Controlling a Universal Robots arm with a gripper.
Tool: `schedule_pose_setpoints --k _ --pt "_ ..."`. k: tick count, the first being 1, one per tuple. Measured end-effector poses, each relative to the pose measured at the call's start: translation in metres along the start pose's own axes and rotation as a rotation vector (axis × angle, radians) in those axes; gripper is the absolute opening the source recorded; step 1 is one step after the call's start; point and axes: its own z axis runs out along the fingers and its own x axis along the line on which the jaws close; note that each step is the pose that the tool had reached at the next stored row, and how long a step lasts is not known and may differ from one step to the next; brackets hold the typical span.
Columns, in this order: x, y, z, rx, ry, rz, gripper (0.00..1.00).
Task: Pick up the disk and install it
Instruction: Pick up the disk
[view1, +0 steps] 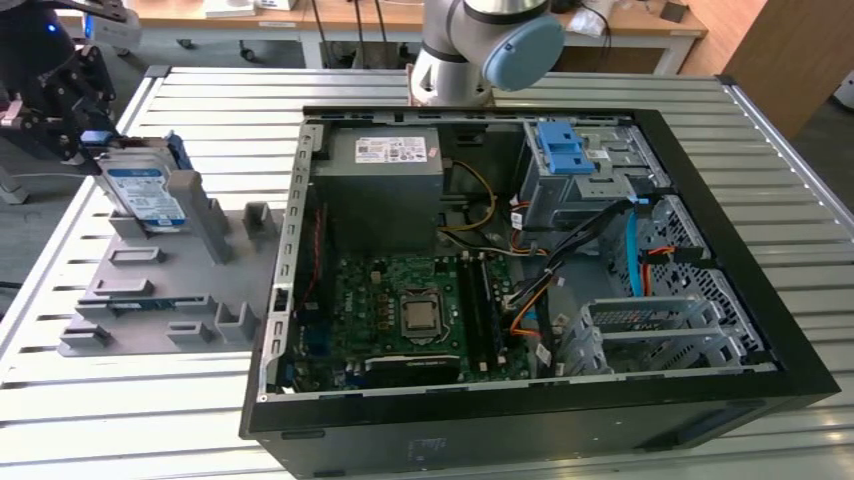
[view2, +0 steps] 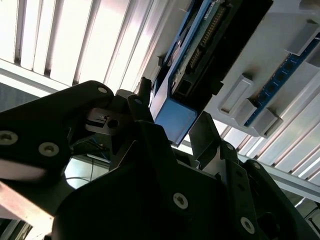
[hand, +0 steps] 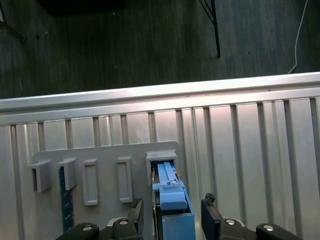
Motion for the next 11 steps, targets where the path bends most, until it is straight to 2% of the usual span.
schedule_pose_setpoints --k 3,11 --pt "0.0001 -0.0001 0.0032 -0.0033 0.0004 0.000 0.58" --pt "-0.0017 0.0000 0.0042 -0.0033 0.0003 0.000 0.58"
